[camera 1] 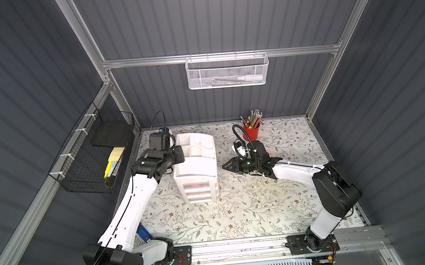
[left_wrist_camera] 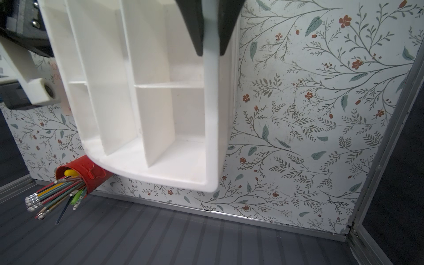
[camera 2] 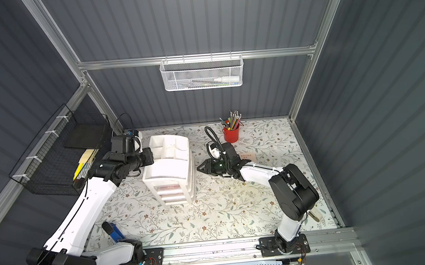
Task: Take the postcards out of the drawer
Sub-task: Open the drawer in the storage box.
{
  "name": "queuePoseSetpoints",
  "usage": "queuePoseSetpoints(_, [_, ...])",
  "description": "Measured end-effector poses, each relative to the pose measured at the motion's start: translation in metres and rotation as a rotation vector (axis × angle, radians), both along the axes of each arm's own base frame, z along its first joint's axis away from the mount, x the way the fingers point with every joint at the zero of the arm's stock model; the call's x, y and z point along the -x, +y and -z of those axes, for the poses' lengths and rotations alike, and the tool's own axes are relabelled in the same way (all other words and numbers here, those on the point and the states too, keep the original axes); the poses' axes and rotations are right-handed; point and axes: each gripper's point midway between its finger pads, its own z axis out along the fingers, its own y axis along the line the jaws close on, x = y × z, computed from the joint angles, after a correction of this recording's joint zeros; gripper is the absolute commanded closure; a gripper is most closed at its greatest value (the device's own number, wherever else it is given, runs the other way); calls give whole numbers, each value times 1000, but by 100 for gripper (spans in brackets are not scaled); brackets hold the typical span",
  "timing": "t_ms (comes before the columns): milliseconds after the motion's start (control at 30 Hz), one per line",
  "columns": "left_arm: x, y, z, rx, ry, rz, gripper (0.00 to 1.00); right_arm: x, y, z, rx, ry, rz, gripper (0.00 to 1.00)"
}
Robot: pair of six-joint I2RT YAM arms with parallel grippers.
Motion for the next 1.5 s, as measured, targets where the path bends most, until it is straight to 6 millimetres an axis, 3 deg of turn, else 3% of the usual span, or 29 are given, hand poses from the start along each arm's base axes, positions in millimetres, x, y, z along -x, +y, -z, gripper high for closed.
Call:
queuePoseSetpoints(333, [0,0,0,0,0,0,100,-6,11,-3,-108,4,0,43])
queuePoseSetpoints(733, [0,0,0,0,0,0,100,-13,20,8,-169,44,6,30])
queuePoseSetpoints(933, [0,0,0,1,0,1,100,-16,23,-2,-213,25,4,27])
queuePoseSetpoints(1267, [-1,0,0,1,-2,1,100,-20,28,11,-254,67,5,24])
queuePoseSetpoints(1500, [-3,-3,0,8,-4,7,100,-21,34,9,-314,75,-5,23])
